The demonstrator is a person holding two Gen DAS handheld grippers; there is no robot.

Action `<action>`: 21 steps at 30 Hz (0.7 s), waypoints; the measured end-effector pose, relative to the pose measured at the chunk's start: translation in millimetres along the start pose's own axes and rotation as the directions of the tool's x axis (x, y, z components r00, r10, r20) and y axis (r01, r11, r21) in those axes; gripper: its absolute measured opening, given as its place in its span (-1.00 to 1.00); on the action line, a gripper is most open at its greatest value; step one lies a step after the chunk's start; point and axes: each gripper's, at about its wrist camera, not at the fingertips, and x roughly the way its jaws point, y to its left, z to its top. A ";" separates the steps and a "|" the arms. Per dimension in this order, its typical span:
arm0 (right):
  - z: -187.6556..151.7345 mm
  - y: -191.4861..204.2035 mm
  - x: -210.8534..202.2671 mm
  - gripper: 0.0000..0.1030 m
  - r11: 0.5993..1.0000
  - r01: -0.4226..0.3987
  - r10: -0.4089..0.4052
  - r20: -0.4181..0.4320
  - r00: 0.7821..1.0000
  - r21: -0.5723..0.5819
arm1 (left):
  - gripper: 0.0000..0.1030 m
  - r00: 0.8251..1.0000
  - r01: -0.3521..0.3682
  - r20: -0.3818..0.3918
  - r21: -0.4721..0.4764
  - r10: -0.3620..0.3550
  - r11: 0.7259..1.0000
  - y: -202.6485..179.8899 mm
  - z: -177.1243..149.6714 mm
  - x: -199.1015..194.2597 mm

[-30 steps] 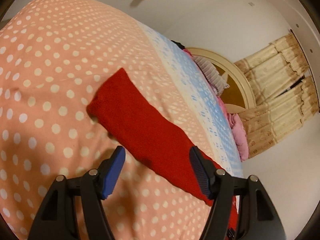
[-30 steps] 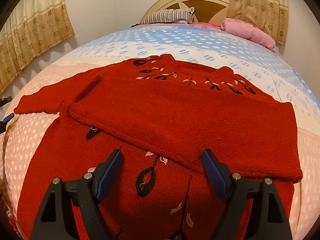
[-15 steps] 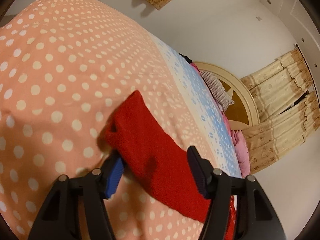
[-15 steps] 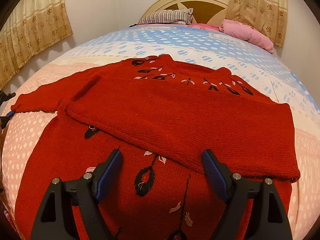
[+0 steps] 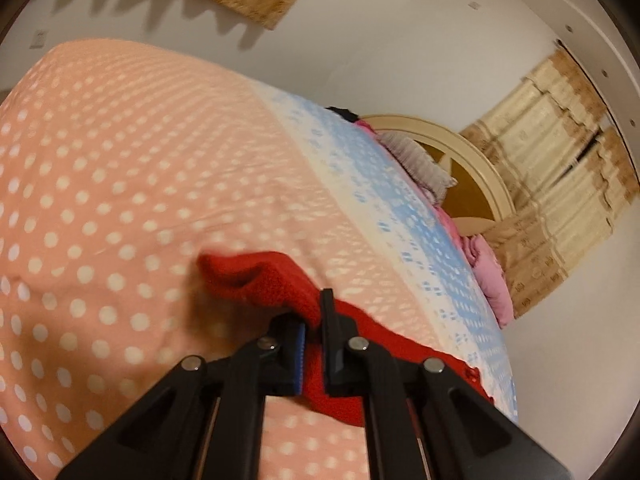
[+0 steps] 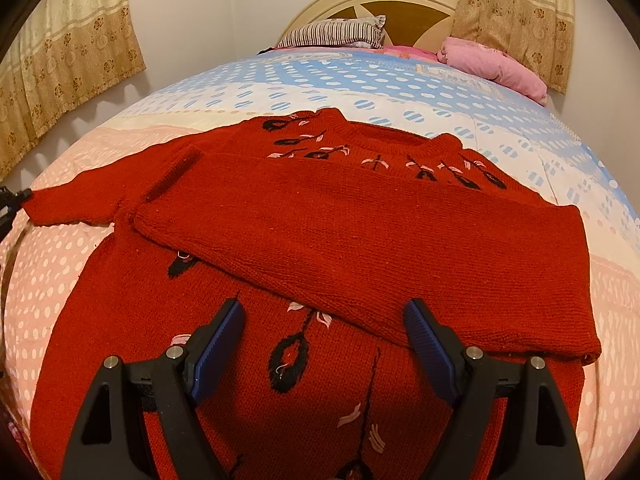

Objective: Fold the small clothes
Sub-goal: 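Lift the cuff with the left gripper and fold the sleeve across the body, release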

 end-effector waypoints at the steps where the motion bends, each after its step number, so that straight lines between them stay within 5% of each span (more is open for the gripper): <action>1: 0.8 -2.3 -4.2 0.61 1.000 -0.011 0.011 0.010 1.000 0.012 | -0.89 1.000 0.014 -0.003 0.004 -0.014 1.000 -7.1 2.0 -1.8; 12: -7.9 -29.4 -79.8 0.61 0.998 -0.046 0.039 0.126 0.991 0.048 | -0.89 0.990 0.133 -0.048 0.063 -0.130 0.989 -87.3 5.7 1.1; 21: -48.6 -67.0 -132.5 0.62 0.991 -0.049 0.027 0.175 0.984 0.121 | -0.89 0.974 0.217 -0.092 0.094 -0.209 0.972 -166.6 -6.5 9.0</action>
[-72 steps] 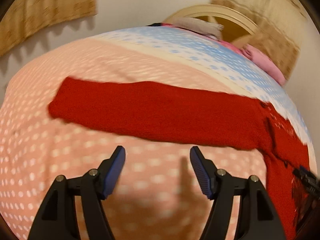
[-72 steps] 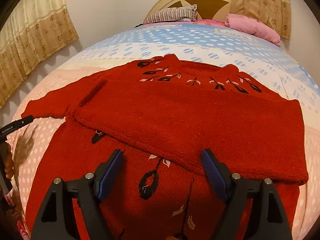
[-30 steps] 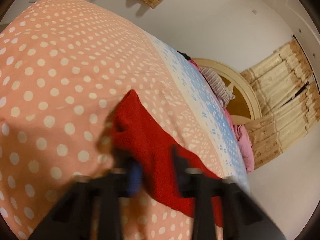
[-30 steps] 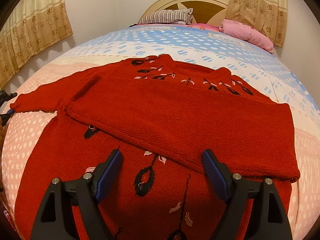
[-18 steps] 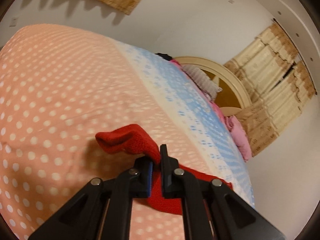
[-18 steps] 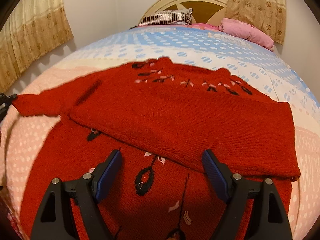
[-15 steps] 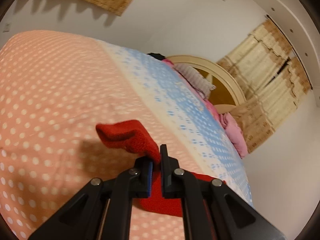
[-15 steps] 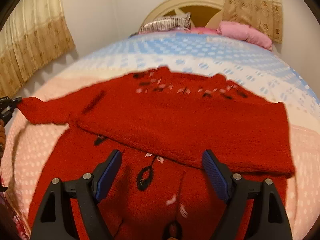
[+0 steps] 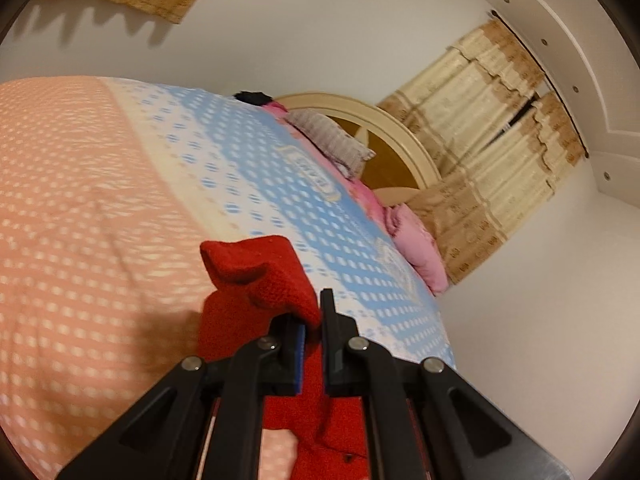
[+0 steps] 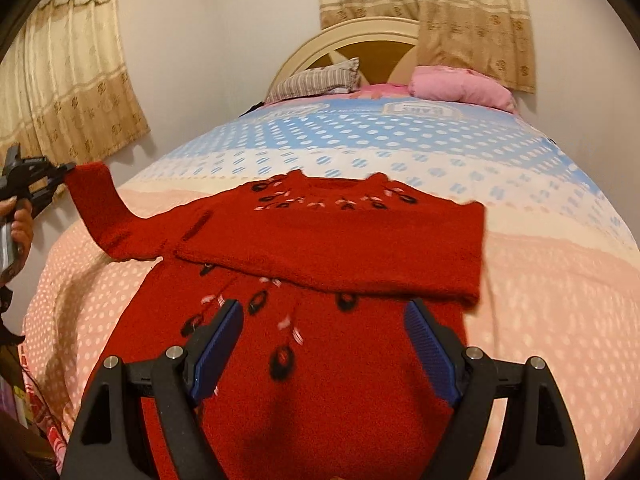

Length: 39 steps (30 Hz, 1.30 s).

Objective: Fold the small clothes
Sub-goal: 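Lift the cuff with the left gripper and fold the sleeve across the body, release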

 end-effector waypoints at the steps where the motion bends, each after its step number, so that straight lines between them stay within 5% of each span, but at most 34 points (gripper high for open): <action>1: -4.4 -4.1 -4.5 0.62 1.000 0.003 -0.003 0.003 1.000 0.002 | -0.89 1.000 0.009 -0.003 0.005 -0.009 1.000 -6.8 -1.0 2.8; 16: -52.8 -53.5 -22.6 0.62 0.994 0.005 -0.007 0.009 1.000 0.105 | -0.89 0.984 0.151 -0.111 0.103 -0.139 0.983 -111.7 -48.5 52.3; 23: -56.2 -54.2 -27.2 0.62 0.994 -0.018 0.015 0.028 0.999 0.111 | -0.89 0.961 0.249 -0.167 0.171 -0.221 0.953 -175.4 -92.3 67.1; 31: -67.6 -53.5 -15.3 0.62 0.989 -0.048 0.051 -0.016 0.999 0.138 | -0.89 0.954 0.243 -0.252 0.323 -0.165 0.915 -217.5 -188.7 107.5; 35: -70.7 -52.1 -14.6 0.62 0.990 -0.054 0.057 -0.022 0.998 0.131 | -0.74 0.932 0.192 -0.363 0.464 -0.013 0.865 -225.5 -243.2 134.9; 37: -71.4 -53.4 -14.2 0.62 0.989 -0.060 0.063 -0.021 0.998 0.137 | -0.71 0.916 0.222 -0.400 0.477 -0.014 0.850 -220.1 -250.9 132.9; 39: -72.4 -55.6 -12.5 0.62 0.986 -0.069 0.073 -0.026 0.997 0.149 | -0.57 0.921 0.225 -0.390 0.510 -0.009 0.830 -210.4 -248.5 119.3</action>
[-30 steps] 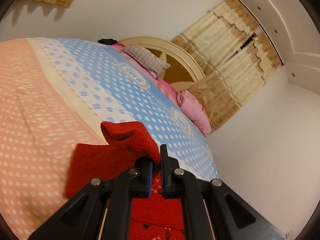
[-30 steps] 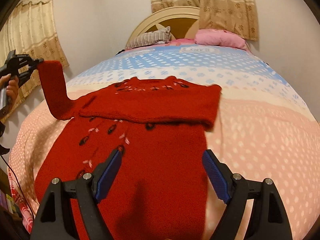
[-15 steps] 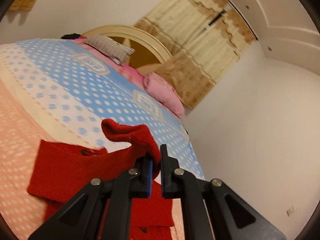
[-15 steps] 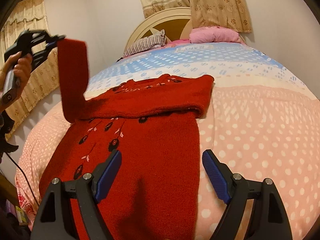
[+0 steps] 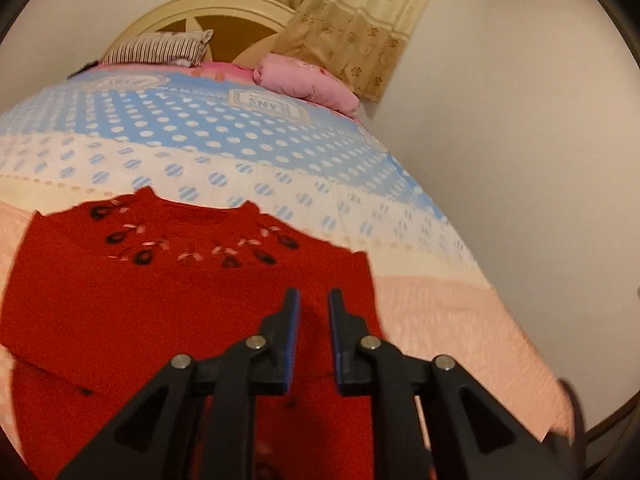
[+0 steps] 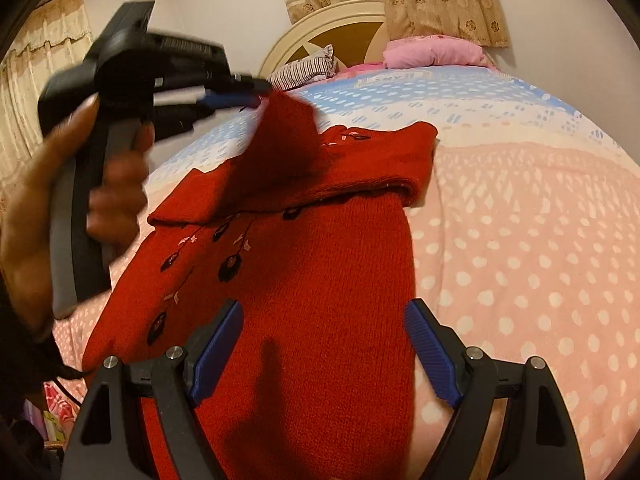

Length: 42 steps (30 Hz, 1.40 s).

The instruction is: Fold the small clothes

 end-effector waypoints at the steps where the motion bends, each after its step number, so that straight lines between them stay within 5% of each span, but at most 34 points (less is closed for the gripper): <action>1: -0.2 -1.1 0.7 0.62 1.000 -0.002 0.002 -0.003 1.000 0.005 | -0.33 1.000 -0.010 0.015 0.016 0.010 1.000 8.6 -3.5 -12.9; 2: -0.6 -2.2 0.7 0.64 1.000 -0.006 0.006 -0.004 1.000 0.010 | -0.17 0.999 -0.016 0.028 0.024 0.015 1.000 10.7 -6.3 -20.7; 4: -0.7 -3.9 0.6 0.65 1.000 -0.011 0.011 0.001 1.000 0.018 | 0.59 0.994 -0.067 0.087 0.040 0.064 0.997 27.4 -16.8 -48.3; 7: -1.3 -6.0 -1.2 0.65 0.999 -0.021 0.021 0.013 1.000 0.031 | 0.87 0.968 -0.193 0.173 0.055 0.181 0.980 57.9 -34.5 -81.6; 9: -0.6 -6.7 -2.9 0.65 0.999 -0.018 0.017 0.018 1.000 0.038 | 0.88 0.944 -0.299 0.168 0.072 0.284 0.952 78.9 -46.5 -90.7; 13: 6.4 -0.4 -13.3 0.65 1.000 0.006 -0.007 0.046 0.999 0.016 | 0.88 0.915 -0.395 0.090 0.009 0.392 0.919 125.3 -62.4 -91.9; 18: 48.6 4.8 -17.8 0.57 0.996 -0.047 0.045 0.022 0.999 0.076 | 0.88 0.919 -0.393 0.005 -0.093 0.395 0.915 153.3 -73.4 -76.7; 20: 62.9 8.0 -7.7 0.29 0.995 -0.048 0.048 -0.002 0.999 0.086 | 0.88 0.927 -0.375 -0.034 -0.130 0.374 0.918 158.2 -79.2 -71.4; 22: 74.6 11.5 11.4 0.12 0.996 -0.013 0.017 -0.043 0.999 0.088 | 0.88 0.929 -0.369 -0.050 -0.155 0.366 0.916 161.6 -83.0 -71.3; 27: 85.3 7.9 73.9 0.08 0.992 0.062 -0.044 -0.157 0.987 0.112 | 0.89 0.943 -0.333 -0.059 -0.223 0.328 0.916 172.8 -87.4 -72.5; 29: 83.8 4.5 93.8 -0.44 0.989 0.057 -0.029 -0.202 0.979 0.136 | 0.89 0.949 -0.314 -0.066 -0.249 0.308 0.916 177.8 -88.5 -72.8; 30: 83.6 4.7 98.7 -0.55 0.988 0.065 -0.034 -0.208 0.978 0.142 | 0.90 0.951 -0.308 -0.064 -0.255 0.302 0.917 179.3 -88.1 -72.2; 38: 120.6 54.5 54.1 -0.72 0.980 0.164 -0.169 -0.035 0.985 -0.116 | 0.98 0.950 -0.311 -0.076 -0.239 0.301 0.920 176.1 -87.0 -68.8; 42: 148.1 62.4 32.6 -0.72 0.976 0.174 -0.171 0.038 0.985 -0.129 | 0.98 0.952 -0.307 -0.070 -0.229 0.299 0.924 175.0 -84.4 -69.6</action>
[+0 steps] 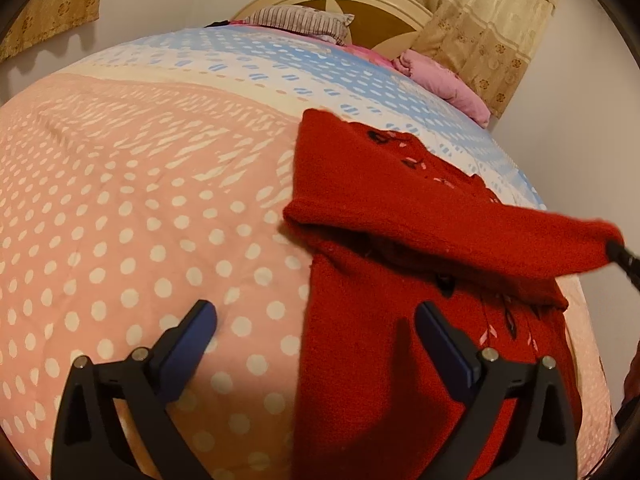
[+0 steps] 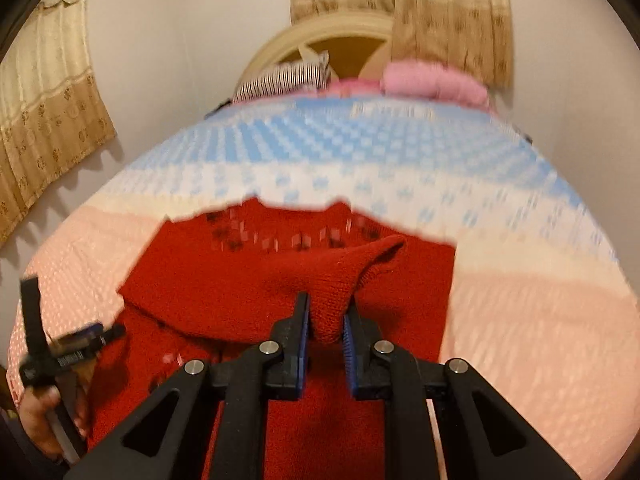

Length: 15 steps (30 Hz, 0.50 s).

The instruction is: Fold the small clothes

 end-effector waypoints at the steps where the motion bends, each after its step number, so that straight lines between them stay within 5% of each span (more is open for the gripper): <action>1: 6.2 -0.2 -2.2 -0.72 1.000 -0.006 0.006 0.005 1.000 0.002 | 0.99 1.000 0.014 0.003 0.002 -0.014 1.000 -1.6 2.0 0.4; 6: 16.4 6.5 -7.7 -0.72 0.999 -0.033 0.033 0.029 0.999 -0.027 | 1.00 1.000 0.016 0.013 0.084 -0.018 0.996 -19.3 19.8 8.7; 8: 15.5 9.3 -9.4 -0.72 0.998 -0.047 0.048 0.038 0.998 -0.032 | 1.00 0.999 -0.046 -0.005 0.129 0.047 0.991 -26.7 28.8 22.9; 11: 14.5 11.3 -12.7 -0.72 0.997 -0.062 0.064 0.054 0.997 -0.036 | 1.00 0.989 -0.138 -0.042 0.084 0.142 0.987 -17.8 36.7 40.0; 15: 13.1 3.2 -23.3 -0.72 0.999 -0.028 0.032 0.102 0.994 -0.047 | 1.00 0.989 -0.135 -0.046 0.062 0.138 0.989 -10.1 33.8 41.2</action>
